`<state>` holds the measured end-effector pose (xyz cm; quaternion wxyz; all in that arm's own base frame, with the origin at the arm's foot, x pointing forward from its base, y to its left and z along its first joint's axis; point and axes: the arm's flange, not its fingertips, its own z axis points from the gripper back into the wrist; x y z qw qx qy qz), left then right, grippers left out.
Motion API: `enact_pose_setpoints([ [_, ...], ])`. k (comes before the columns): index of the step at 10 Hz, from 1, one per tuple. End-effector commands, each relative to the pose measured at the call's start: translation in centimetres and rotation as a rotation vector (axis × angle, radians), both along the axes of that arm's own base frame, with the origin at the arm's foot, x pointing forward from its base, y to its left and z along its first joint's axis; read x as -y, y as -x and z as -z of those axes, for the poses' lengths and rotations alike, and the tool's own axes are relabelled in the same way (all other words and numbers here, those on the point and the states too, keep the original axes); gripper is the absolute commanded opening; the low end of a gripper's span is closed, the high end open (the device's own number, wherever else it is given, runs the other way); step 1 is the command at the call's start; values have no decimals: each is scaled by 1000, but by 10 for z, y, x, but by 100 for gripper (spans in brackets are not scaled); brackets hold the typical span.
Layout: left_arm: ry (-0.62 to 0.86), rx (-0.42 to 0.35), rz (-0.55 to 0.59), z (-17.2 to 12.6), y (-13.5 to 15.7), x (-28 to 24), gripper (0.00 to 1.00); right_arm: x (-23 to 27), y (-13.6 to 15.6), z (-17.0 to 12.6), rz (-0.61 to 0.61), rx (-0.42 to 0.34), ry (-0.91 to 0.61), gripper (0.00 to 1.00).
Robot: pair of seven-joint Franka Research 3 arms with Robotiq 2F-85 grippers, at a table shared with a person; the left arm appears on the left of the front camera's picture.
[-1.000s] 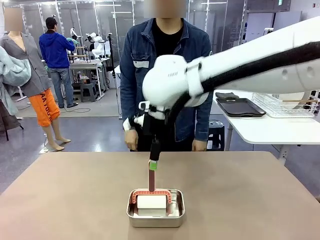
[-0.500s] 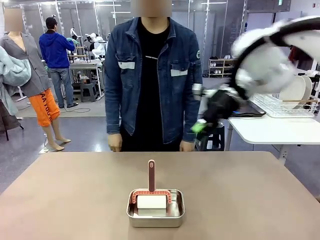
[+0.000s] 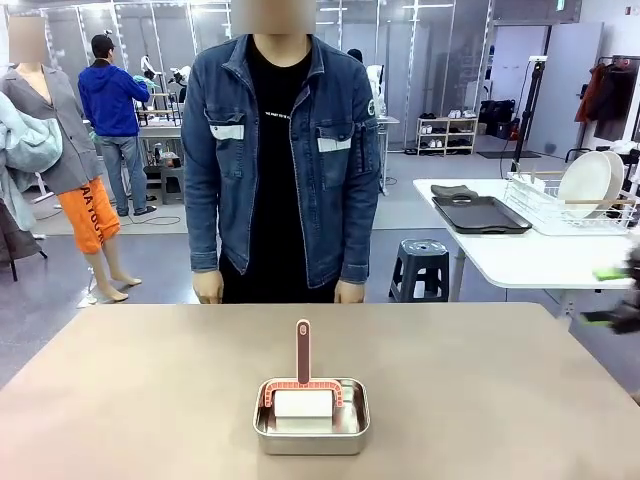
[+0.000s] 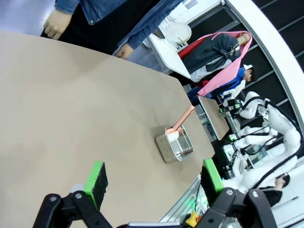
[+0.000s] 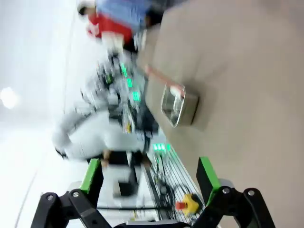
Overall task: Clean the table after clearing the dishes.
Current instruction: Place the Lint Roller back on top of the Airtight Container.
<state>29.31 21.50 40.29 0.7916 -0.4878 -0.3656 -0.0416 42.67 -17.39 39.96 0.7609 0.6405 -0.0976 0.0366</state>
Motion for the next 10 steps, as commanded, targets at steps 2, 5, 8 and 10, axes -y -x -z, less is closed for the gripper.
enact_pose_setpoints([
  [2, -3, 1, -6, -1, 2, -2, 100, 63, 76, 12, 283, 21, -108, 100],
  [5, -3, 1, -6, -1, 2, -2, 100, 80, 101, 24, 380, 17, -172, 100],
  [8, -3, 1, -6, -1, 2, -2, 100, 96, 110, 30, 389, -18, -175, 100],
  [10, -3, 1, -6, -1, 2, -2, 100, 96, 110, 30, 389, -18, -175, 100],
])
